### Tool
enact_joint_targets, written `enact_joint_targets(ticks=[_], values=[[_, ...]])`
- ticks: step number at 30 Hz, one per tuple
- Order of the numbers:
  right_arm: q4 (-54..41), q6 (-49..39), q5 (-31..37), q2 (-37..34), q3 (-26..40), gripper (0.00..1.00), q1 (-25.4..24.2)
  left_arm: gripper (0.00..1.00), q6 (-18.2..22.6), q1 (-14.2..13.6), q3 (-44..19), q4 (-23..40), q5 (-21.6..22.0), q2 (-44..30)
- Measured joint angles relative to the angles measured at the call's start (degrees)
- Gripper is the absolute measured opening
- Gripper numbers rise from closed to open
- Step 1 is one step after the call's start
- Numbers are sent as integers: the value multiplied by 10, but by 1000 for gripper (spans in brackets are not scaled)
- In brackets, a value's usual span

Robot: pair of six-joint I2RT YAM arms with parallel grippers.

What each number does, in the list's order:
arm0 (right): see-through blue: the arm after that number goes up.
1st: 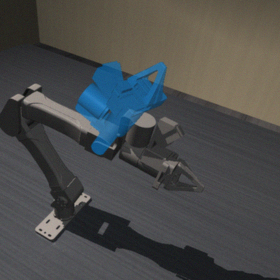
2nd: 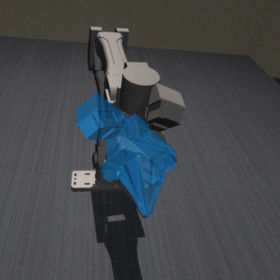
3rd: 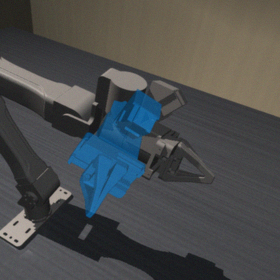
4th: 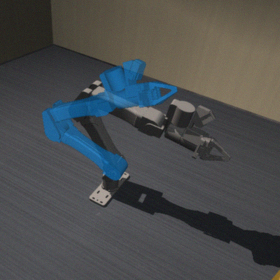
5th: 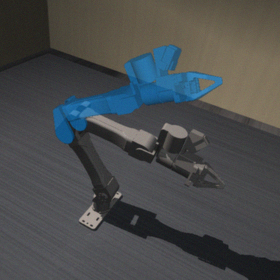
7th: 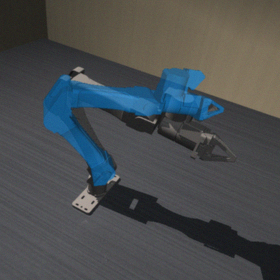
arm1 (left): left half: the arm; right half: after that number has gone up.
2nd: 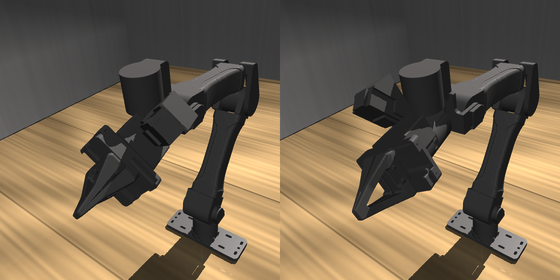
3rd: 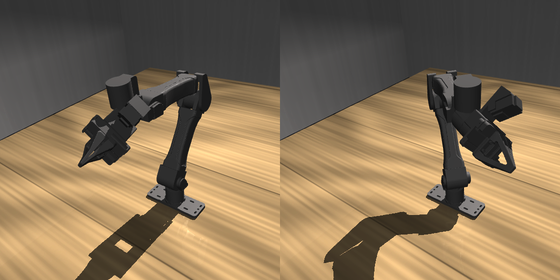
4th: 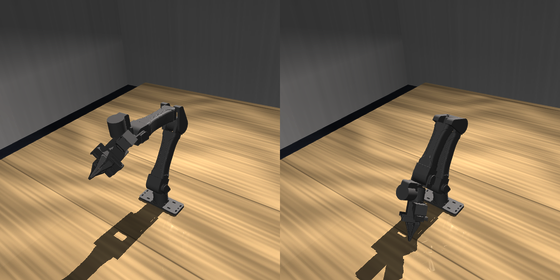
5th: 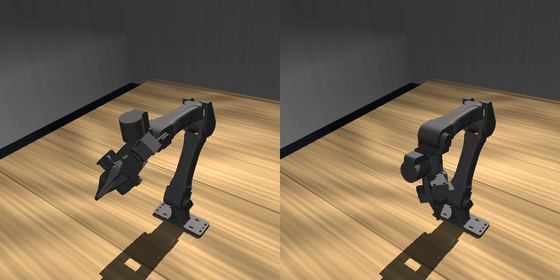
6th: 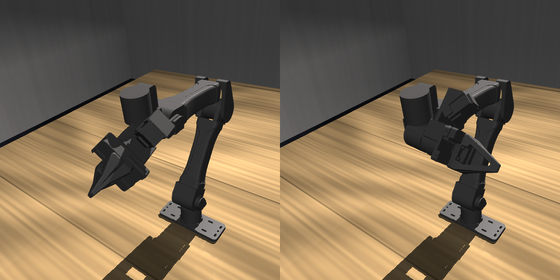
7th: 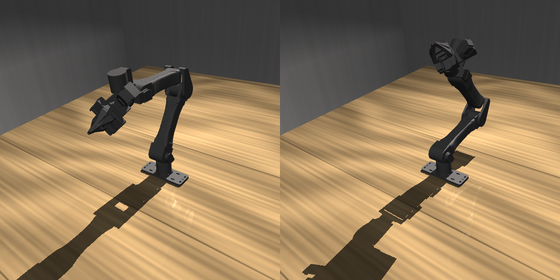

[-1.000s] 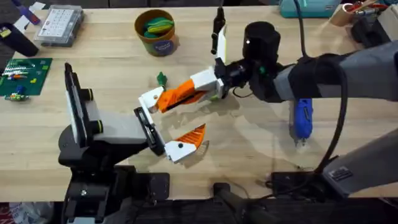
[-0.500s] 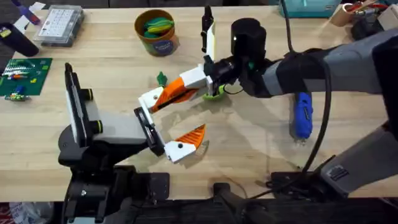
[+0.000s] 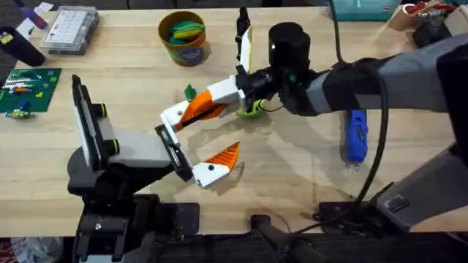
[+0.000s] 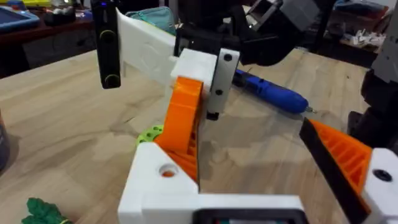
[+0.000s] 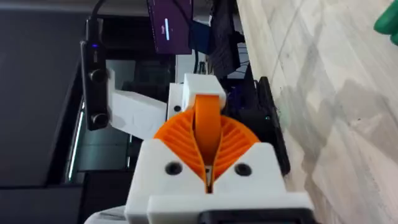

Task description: Pick up the gripper from the table and insert it into the empty holder that is missing its gripper. Then pick up a screw, insert it into the mounting hole, and use the screwdriver to tighten it. Finally, clean up the table by picking up the vegetable and placing it into the bucket.

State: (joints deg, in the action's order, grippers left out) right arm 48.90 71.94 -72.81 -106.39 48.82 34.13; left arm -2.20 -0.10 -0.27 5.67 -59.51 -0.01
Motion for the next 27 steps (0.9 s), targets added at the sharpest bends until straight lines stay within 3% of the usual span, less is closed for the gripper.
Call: enact_joint_targets(ticks=[21, 22, 24, 27], values=[[1, 0, 8, 0, 0, 20, 2, 985, -2, 0, 0, -1, 4, 0], [0, 1, 10, 0, 0, 104, 2, 985, -1, 0, 0, -1, 4, 0], [-7, 0, 18, -2, 0, 410, 5, 985, 3, -1, 0, -1, 1, 0], [-10, -1, 31, -6, 0, 692, 12, 985, 8, -2, 0, 0, -7, 0]])
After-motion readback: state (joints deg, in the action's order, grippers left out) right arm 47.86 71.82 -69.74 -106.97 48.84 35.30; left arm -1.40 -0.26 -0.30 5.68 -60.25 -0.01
